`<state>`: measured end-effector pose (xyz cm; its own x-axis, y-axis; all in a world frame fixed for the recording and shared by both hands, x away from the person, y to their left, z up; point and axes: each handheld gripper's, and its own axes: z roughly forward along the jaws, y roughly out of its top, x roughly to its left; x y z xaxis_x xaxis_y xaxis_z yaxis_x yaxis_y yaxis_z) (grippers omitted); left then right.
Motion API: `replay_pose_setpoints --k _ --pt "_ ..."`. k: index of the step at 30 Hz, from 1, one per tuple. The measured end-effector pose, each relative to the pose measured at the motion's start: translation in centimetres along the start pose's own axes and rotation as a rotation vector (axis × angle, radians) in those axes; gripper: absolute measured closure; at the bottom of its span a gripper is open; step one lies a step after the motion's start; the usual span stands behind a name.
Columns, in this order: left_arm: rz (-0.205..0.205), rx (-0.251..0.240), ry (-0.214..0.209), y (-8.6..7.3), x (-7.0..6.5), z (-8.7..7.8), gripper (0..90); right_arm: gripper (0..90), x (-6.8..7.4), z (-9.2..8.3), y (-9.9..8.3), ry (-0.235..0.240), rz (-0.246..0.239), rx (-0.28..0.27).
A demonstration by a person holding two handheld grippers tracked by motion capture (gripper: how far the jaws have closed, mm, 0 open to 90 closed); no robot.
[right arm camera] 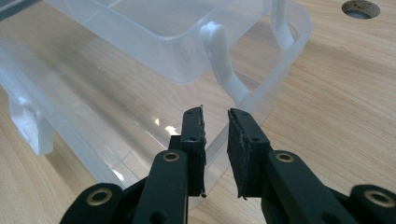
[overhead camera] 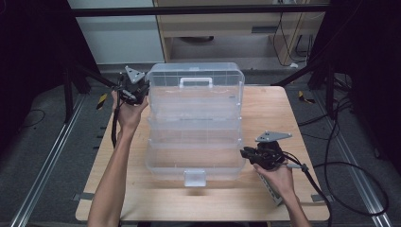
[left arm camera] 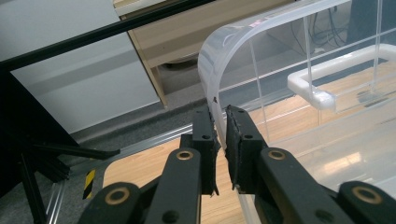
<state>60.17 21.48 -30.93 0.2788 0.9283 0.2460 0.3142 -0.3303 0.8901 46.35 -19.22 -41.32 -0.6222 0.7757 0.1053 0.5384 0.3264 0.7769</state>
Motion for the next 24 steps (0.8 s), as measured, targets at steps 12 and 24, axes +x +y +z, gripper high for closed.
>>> replay_pose_setpoints --k 12,24 --pt "0.001 0.019 0.004 -0.9 0.5 1.1 90.0 76.7 -0.2 0.0 -0.1 -0.018 0.001 -0.006" --pt "-0.007 0.032 0.002 -1.5 0.7 0.9 89.8 77.3 -0.2 0.0 0.0 -0.013 0.005 -0.005"
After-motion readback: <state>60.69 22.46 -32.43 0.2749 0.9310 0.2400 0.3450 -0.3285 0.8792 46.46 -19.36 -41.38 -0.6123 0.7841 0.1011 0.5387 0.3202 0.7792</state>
